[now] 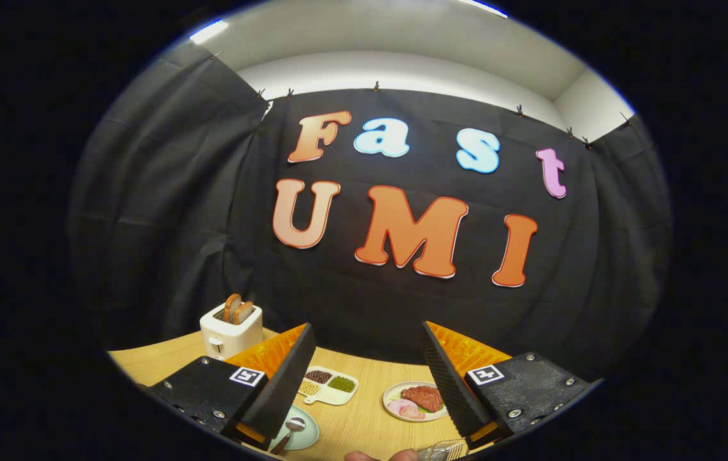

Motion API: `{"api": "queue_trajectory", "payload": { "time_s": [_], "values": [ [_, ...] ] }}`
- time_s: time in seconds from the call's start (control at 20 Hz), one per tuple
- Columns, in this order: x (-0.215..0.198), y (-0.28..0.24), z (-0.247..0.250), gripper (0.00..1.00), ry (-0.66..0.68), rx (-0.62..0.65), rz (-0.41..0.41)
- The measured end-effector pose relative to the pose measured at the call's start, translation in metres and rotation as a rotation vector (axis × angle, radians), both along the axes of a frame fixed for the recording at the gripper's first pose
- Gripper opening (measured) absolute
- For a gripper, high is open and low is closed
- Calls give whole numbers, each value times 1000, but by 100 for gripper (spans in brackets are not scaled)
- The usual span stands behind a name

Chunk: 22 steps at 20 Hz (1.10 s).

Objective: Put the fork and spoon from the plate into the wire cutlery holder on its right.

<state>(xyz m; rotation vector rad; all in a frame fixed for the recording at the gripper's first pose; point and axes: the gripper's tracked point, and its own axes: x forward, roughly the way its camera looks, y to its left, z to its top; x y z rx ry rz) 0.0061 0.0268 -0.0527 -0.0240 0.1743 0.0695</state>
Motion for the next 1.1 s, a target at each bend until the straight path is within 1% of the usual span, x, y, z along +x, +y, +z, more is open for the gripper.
{"api": "queue_trajectory", "payload": {
  "time_s": [0.1,0.3,0.55,0.7,0.8,0.95,1.1],
  "values": [
    [0,10,-29,98,112,-7,27],
    [-5,43,-101,97,409,14,109],
    [-27,81,-170,94,742,98,171],
    [-46,104,-204,93,929,111,228],
    [-57,111,-220,92,1030,112,245],
    [-67,120,-241,88,1141,106,250],
    [-72,126,-260,80,1240,104,230]
  ]
}}
